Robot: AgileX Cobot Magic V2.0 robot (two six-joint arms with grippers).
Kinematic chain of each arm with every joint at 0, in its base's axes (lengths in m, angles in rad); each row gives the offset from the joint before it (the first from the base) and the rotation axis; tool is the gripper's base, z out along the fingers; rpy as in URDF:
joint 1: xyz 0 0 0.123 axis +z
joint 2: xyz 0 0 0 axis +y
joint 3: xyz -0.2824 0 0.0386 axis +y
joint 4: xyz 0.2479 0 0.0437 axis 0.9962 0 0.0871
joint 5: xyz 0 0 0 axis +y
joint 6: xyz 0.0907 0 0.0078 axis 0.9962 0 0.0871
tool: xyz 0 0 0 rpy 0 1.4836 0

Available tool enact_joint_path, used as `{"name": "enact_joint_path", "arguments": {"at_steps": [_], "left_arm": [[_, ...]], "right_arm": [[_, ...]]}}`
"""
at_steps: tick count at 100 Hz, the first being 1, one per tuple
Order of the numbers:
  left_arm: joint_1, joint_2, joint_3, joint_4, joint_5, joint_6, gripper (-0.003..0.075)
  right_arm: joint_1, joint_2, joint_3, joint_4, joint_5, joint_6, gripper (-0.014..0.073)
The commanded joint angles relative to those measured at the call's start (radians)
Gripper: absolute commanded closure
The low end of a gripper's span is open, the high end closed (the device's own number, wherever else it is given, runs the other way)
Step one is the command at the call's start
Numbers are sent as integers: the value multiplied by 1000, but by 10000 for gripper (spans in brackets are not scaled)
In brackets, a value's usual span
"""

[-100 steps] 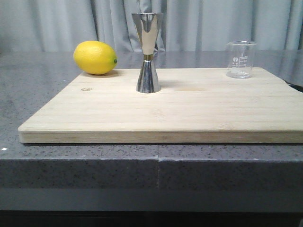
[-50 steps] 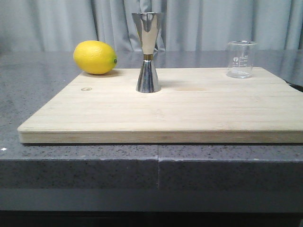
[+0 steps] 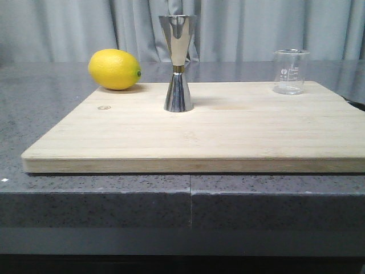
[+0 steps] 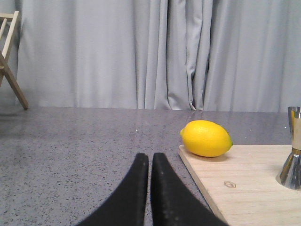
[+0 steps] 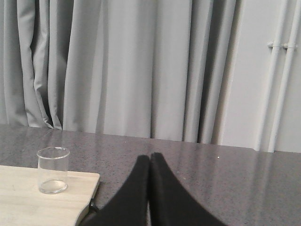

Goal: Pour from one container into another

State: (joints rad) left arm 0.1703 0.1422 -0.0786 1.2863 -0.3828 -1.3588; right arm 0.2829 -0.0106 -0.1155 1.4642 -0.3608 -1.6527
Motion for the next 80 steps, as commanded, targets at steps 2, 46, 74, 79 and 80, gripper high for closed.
{"name": "enact_joint_path", "arguments": {"at_steps": [2, 46, 74, 79, 80], "left_arm": [[5, 10, -26, -38, -26, -9, 741], [3, 10, -26, -38, -46, -9, 741], [-42, 10, -2, -27, -46, -9, 741], [-50, 10, 18, -29, -46, -6, 741], [-52, 10, 20, -35, -43, -4, 741]], "right_arm": [[0, -11, -23, 2, 2, -7, 662], [0, -11, -23, 100, 38, -7, 662], [0, -11, -23, 101, 38, -7, 662], [0, -11, -23, 101, 38, -7, 662], [0, -11, -23, 101, 38, -7, 662]]}}
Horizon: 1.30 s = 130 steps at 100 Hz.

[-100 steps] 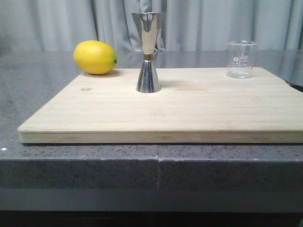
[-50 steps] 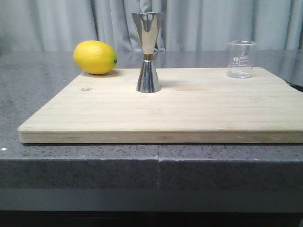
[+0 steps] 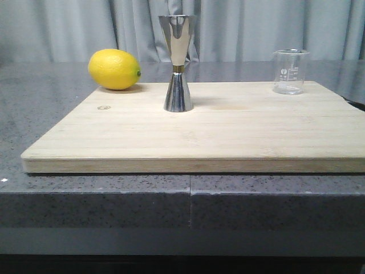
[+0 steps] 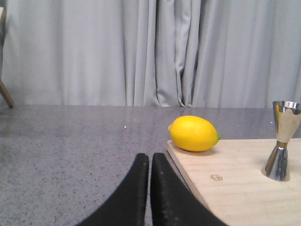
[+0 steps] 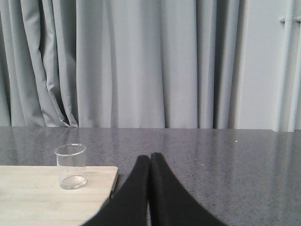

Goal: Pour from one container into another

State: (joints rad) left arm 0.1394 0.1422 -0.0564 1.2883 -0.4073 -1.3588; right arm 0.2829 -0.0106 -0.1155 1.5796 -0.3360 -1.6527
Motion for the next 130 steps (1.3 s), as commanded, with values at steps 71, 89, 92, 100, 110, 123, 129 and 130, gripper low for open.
{"name": "enact_joint_path", "arguments": {"at_steps": [71, 89, 92, 100, 110, 123, 129, 130], "left_arm": [[-163, -15, 80, -1193, 183, 1185, 741], [-163, -120, 83, -1237, 303, 1185, 741], [-163, -135, 83, -1237, 306, 1188, 741], [-161, -174, 83, -1250, 317, 1212, 741], [-161, -171, 83, -1257, 325, 1230, 741], [-161, -171, 83, -1257, 329, 1236, 741], [-161, -171, 83, -1257, 329, 1239, 741], [-161, -171, 83, -1257, 329, 1241, 741]], "right_arm": [[0, -11, -23, -13, 11, -7, 662], [0, -11, -23, -13, 11, -7, 662], [0, -11, -23, -13, 11, -7, 662], [0, -11, -23, -13, 11, -7, 662], [0, -11, -23, -13, 9, -7, 662], [0, -11, -23, -13, 9, -7, 662], [0, -11, -23, -13, 9, -7, 662], [0, -11, -23, -13, 9, -7, 662]]}}
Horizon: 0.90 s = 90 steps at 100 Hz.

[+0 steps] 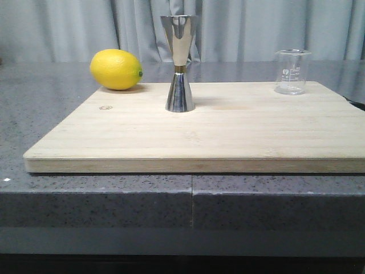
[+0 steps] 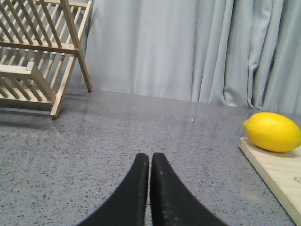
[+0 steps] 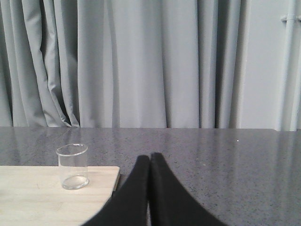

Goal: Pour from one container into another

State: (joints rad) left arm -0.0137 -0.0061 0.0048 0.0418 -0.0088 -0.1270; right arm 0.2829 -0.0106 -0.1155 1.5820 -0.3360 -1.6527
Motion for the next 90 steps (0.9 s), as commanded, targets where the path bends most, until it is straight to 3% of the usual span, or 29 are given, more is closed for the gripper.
{"name": "enact_joint_path", "arguments": {"at_steps": [1, 90], "left_arm": [[-8, -23, 21, -8, -70, 9, 741], [-8, -23, 21, -8, -55, 54, 741]], "right_arm": [[0, -11, -23, -16, 9, -7, 662], [0, -11, -23, -16, 9, -7, 662]]}}
